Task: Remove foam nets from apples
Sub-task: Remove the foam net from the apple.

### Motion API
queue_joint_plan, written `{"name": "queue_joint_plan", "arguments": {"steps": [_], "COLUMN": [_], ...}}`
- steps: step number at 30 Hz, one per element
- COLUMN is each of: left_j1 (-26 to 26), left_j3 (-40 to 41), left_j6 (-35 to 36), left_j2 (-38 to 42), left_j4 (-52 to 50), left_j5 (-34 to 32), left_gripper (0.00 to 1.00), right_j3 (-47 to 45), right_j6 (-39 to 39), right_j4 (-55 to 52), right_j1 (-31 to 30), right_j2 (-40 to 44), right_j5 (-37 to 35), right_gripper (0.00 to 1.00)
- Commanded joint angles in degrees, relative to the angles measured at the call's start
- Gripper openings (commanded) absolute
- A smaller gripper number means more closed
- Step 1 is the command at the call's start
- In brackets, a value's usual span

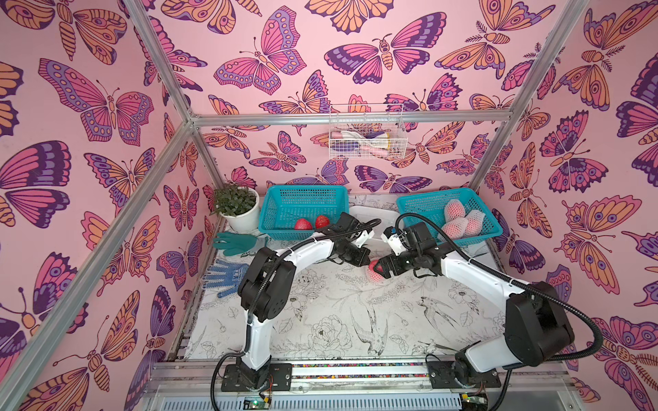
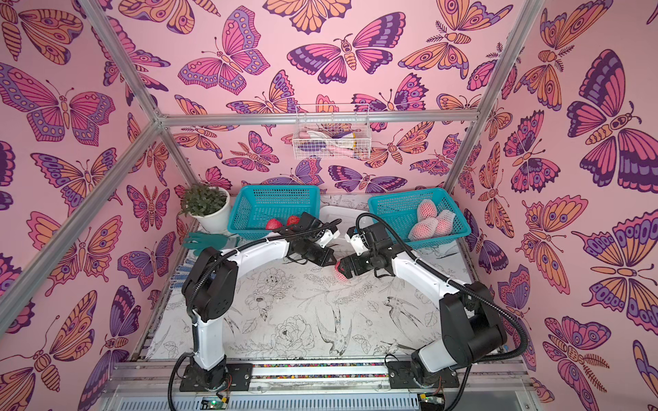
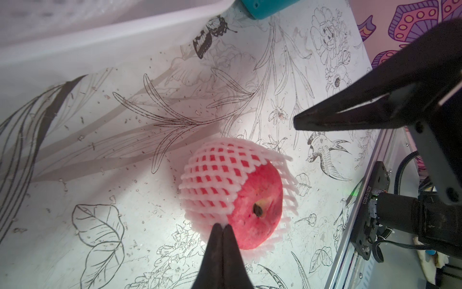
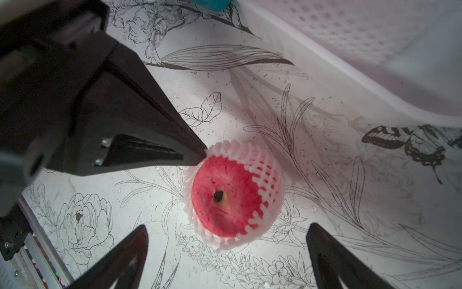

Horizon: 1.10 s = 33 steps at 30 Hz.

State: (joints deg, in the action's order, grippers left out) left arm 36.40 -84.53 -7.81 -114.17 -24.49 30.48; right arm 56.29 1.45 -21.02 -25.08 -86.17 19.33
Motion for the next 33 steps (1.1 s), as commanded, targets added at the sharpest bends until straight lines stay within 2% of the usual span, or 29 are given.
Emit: {"name": "queue_joint_plan", "arguments": {"steps": [1, 7, 14, 22, 26, 33], "left_j1": [0.16, 0.10, -0.19, -0.28, -0.23, -0.28], "left_j3": [-1.10, -1.13, -1.21, -2.57, -2.39, -1.74], "left_j6": [-0.62, -0.94, -1.37, -1.95, -2.12, -2.26], "left_j2": [0.46, 0.15, -0.15, -0.83, -0.70, -0.88], "left_j4": [-1.17, -1.48, -1.62, -1.67, -1.68, -1.68], "left_j5": [1.36, 1.22, 1.51, 2.39, 2.41, 2.32], "left_gripper": [0.00, 0.00, 0.00, 0.00, 0.00, 0.00], "right_j3": [1.44, 1.72, 0.41, 2.68, 3.21, 2.95], "right_j6": [-2.36, -2.37, -2.58, -2.96, -2.50, -1.66], "right_j4": [0.27, -0.21, 1.12, -0.21, -0.88, -0.12], "right_j1": [-1.57, -3.20, -3.77, -5.86, -5.92, -5.92], "right_j2": [-2.19, -3.27, -3.48, -6.51, -7.66, -6.69], "right_j5": [-0.85, -6.08, -6.78, -11.89, -14.40, -13.99], "right_gripper": [0.99, 0.99, 0.99, 0.97, 0.92, 0.77]}}
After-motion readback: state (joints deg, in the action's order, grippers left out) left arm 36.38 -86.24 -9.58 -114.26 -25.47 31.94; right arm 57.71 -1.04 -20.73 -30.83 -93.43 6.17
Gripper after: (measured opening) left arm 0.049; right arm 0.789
